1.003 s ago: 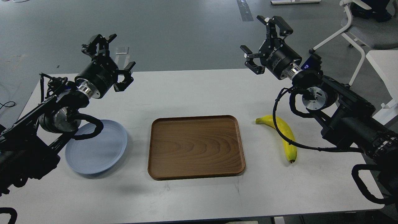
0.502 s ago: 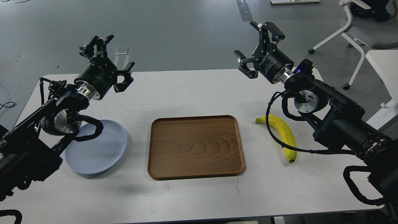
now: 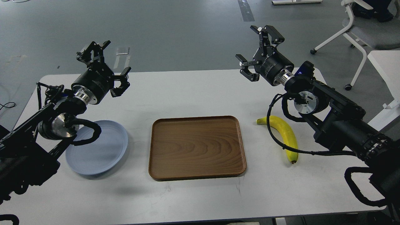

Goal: Place banana on plate with both arms
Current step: 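Move the left gripper down toward the light blue plate's rim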

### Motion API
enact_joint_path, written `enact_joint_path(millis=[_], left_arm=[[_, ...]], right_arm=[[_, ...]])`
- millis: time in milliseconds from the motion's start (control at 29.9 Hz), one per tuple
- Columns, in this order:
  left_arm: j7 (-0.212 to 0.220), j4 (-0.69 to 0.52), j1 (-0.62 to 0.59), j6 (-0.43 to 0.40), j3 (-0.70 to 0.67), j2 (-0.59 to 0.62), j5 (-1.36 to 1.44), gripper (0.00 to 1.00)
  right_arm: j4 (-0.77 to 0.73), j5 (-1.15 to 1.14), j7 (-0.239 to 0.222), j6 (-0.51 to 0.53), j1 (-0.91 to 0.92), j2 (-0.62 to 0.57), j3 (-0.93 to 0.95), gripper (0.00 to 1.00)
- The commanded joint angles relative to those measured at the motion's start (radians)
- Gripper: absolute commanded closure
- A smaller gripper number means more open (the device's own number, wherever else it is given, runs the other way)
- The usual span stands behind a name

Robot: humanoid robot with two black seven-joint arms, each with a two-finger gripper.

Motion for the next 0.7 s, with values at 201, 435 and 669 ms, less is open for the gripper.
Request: enact_joint_path(millis=[201, 435, 669], left_arm=[[0.000, 0.012, -0.012, 0.001, 0.000, 0.008, 0.000, 0.02], [-0.003, 0.018, -0.017, 0.019, -0.001, 0.008, 0.011, 0.02], [-0.002, 0.017, -0.024, 0.050, 0.005, 0.007, 0.021, 0.02]], right_arm=[[0.007, 0.000, -0.002, 0.003, -0.004, 0.003, -0.003, 0.00], [0.008, 0.000, -0.010, 0.002, -0.004, 0.004, -0.006, 0.00], [0.008, 0.000, -0.008, 0.002, -0.004, 0.004, -0.008, 0.00]])
